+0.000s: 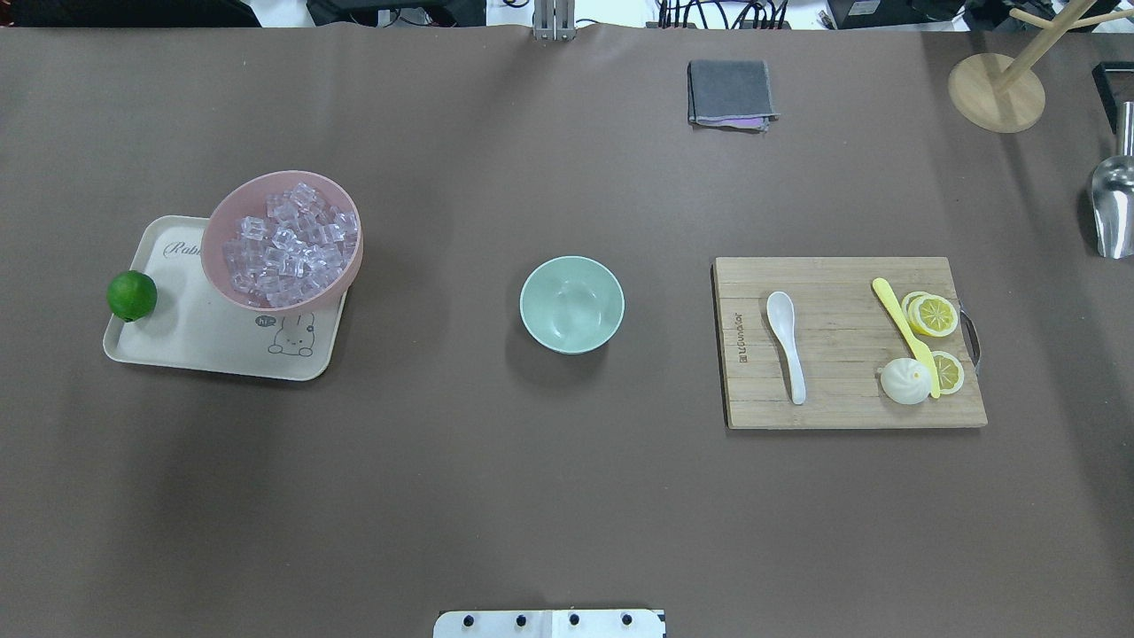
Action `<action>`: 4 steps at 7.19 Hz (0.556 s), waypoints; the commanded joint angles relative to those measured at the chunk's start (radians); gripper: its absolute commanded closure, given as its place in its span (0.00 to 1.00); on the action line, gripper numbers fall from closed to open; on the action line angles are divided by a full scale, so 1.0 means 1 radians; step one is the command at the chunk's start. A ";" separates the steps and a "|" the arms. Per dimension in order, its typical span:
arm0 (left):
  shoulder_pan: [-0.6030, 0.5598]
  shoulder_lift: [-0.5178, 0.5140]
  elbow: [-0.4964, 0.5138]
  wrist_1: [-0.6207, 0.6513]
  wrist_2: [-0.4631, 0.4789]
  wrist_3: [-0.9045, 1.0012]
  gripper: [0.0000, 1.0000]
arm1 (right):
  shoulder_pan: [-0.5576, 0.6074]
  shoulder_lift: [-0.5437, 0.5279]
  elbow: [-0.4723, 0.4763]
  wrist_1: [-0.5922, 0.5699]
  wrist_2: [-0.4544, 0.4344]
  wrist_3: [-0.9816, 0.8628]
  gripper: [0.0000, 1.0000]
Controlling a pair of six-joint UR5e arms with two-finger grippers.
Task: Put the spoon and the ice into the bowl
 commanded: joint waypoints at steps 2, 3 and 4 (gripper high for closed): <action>0.000 -0.006 0.000 0.001 0.000 -0.008 0.02 | 0.000 0.000 0.001 0.000 0.000 -0.002 0.00; 0.000 -0.006 -0.003 0.001 0.000 -0.008 0.02 | 0.000 0.000 0.001 0.000 0.002 0.000 0.00; 0.000 -0.012 -0.007 0.003 0.000 -0.008 0.02 | 0.000 0.000 0.001 0.000 0.002 0.000 0.00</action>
